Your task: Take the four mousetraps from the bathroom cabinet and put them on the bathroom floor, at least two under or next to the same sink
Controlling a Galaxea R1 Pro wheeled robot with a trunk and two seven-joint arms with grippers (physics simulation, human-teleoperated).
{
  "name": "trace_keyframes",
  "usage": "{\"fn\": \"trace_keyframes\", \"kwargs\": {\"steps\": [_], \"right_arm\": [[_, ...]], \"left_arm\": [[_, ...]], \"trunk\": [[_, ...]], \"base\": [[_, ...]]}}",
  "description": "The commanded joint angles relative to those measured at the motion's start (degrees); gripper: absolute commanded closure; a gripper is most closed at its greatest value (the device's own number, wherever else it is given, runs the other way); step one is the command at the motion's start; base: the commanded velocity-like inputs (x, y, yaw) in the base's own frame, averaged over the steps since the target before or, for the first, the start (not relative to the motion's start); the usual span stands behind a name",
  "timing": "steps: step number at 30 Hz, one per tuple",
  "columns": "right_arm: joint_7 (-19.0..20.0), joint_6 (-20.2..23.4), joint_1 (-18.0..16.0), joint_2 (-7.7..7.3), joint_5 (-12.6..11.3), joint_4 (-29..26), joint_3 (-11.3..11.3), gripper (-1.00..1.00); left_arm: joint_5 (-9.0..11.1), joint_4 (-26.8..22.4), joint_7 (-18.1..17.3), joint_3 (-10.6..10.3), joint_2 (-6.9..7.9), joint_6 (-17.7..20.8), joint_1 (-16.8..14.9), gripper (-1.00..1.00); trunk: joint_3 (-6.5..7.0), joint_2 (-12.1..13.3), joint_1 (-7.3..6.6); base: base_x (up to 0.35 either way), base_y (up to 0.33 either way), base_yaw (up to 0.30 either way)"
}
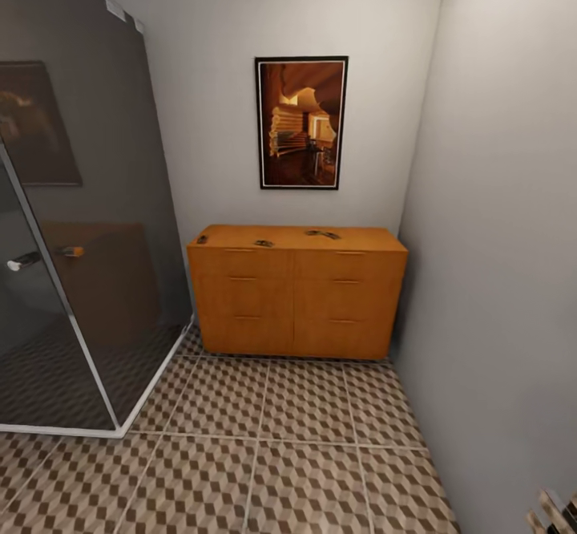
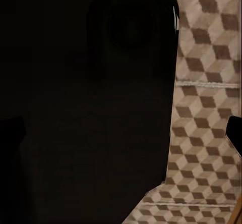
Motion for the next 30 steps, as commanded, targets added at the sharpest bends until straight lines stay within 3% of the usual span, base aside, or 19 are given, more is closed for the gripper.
{"fn": "trace_keyframes", "kwargs": {"steps": [1, 30], "right_arm": [[-0.04, -0.14, 0.0, 0.01, -0.01, 0.01, 0.04, -1.0], [-0.04, -0.14, 0.0, 0.01, 0.08, 0.01, 0.13, -1.0]], "left_arm": [[0.09, -0.05, -0.02, 0.05, 0.0, -0.06, 0.01, -1.0], [0.09, -0.05, -0.02, 0.14, 0.01, -0.07, 0.01, -1.0]], "trunk": [[-0.04, -0.02, 0.04], [-0.04, -0.02, 0.04]], "base": [[0.333, 0.0, 0.0], [0.333, 0.0, 0.0]]}}
